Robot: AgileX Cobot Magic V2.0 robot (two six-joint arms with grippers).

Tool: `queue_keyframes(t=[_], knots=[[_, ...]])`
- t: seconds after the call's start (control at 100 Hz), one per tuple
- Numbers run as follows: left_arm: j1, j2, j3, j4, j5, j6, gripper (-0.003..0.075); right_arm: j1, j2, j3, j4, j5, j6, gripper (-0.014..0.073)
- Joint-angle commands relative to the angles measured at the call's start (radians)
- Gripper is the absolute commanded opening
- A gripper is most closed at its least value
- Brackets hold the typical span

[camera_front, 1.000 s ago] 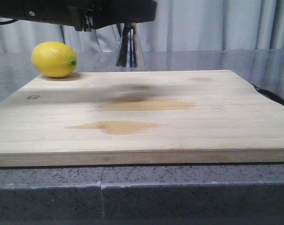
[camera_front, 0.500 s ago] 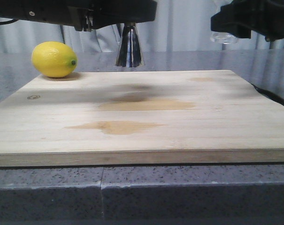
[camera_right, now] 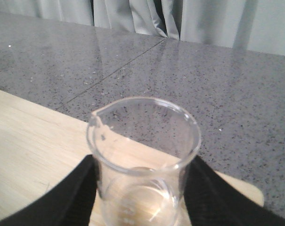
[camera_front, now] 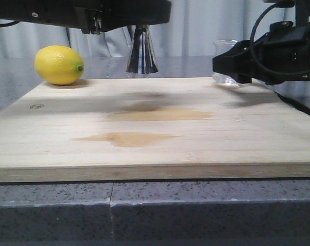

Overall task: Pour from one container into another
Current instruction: 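Return the beaker upright and lower it onto the board, then open the right gripper and withdraw it from the beaker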

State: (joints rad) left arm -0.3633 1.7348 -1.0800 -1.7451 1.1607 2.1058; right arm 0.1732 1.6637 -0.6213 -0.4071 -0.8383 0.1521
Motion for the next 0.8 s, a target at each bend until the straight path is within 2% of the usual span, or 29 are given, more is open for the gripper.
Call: queue_keyframes(t=[0.0, 0.24, 0.45, 0.64, 0.79], knots=[[-0.011, -0.047, -0.020, -0.078, 0.096, 0.000, 0.0220, -0.007, -0.023, -0.021, 0.024, -0.096, -0.038, 0.0281], [-0.011, -0.047, -0.020, -0.078, 0.096, 0.000, 0.0220, -0.007, -0.023, -0.021, 0.024, -0.054, -0.069, 0.0304], [-0.011, -0.047, -0.020, -0.078, 0.096, 0.000, 0.0220, -0.007, -0.023, -0.021, 0.024, -0.047, -0.074, 0.0407], [-0.011, -0.047, -0.020, -0.078, 0.096, 0.000, 0.0220, -0.007, -0.028, -0.021, 0.024, -0.045, -0.070, 0.0558], [-0.011, -0.047, -0.020, -0.078, 0.096, 0.000, 0.0220, -0.005, -0.079, -0.019, -0.016, -0.005, 0.042, 0.0576]])
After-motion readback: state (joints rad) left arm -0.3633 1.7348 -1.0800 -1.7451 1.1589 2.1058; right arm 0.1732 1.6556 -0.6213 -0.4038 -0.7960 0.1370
